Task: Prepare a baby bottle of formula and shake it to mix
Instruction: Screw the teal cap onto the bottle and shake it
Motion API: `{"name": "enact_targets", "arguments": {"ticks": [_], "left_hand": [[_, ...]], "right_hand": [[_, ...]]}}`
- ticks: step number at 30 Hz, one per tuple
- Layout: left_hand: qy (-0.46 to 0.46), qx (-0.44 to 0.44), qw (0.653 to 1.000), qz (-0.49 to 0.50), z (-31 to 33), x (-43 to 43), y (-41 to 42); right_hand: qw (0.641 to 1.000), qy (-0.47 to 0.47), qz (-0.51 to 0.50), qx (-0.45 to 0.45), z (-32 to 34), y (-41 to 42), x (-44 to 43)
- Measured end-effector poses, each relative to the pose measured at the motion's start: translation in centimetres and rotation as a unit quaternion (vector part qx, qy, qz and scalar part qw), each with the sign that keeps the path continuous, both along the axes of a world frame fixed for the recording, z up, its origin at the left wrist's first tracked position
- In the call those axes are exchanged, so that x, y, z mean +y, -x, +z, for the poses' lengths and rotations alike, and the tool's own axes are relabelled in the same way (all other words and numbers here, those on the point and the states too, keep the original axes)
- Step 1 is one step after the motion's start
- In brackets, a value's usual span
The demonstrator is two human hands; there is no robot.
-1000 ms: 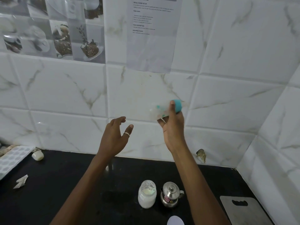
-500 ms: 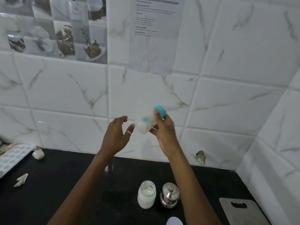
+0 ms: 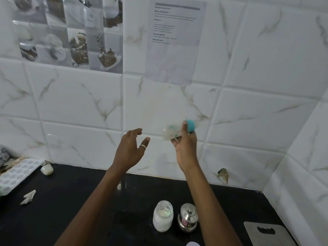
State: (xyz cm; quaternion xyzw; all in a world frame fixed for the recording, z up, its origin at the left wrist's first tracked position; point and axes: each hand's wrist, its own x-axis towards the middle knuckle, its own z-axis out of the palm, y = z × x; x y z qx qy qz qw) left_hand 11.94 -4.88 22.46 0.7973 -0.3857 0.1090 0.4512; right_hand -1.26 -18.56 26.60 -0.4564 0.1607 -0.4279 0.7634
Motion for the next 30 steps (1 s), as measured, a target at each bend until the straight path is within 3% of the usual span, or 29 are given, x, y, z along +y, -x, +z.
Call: {"name": "enact_targets", "arguments": {"ticks": [3, 8, 13, 18, 23, 27, 28, 30], "left_hand": [[-0.003, 0.001, 1.0, -0.003, 0.0, -0.3, -0.1], [-0.002, 0.007, 1.0, -0.002, -0.3, -0.2, -0.2], [-0.004, -0.004, 1.0, -0.003, -0.2, -0.3, -0.2], [0.001, 0.0, 1.0, -0.001, -0.5, 0.1, -0.2], [-0.003, 0.0, 1.0, 0.001, -0.3, 0.1, -0.2], [-0.002, 0.001, 1.0, 0.002, -0.5, 0.6, -0.2], [-0.002, 0.002, 1.0, 0.003, -0.6, 0.6, -0.2], [-0.002, 0.002, 1.0, 0.004, -0.6, 0.7, -0.3]], "right_hand": [[0.989, 0.091, 0.061, 0.102, -0.5, 0.1, 1.0], [0.993, -0.079, 0.007, -0.084, -0.3, 0.1, -0.6], [0.992, 0.071, 0.071, 0.075, -1.0, 0.0, 1.3], [0.99, -0.079, 0.018, -0.112, 0.1, 0.4, -0.5], [0.995, 0.059, 0.064, 0.049, -0.3, 0.4, 1.3], [0.991, -0.06, 0.02, -0.115, 0.8, 1.0, 0.0], [0.992, -0.058, 0.004, -0.116, 0.8, 0.9, -0.1], [1.0, 0.006, 0.004, -0.027, 0.5, 0.7, 0.6]]}}
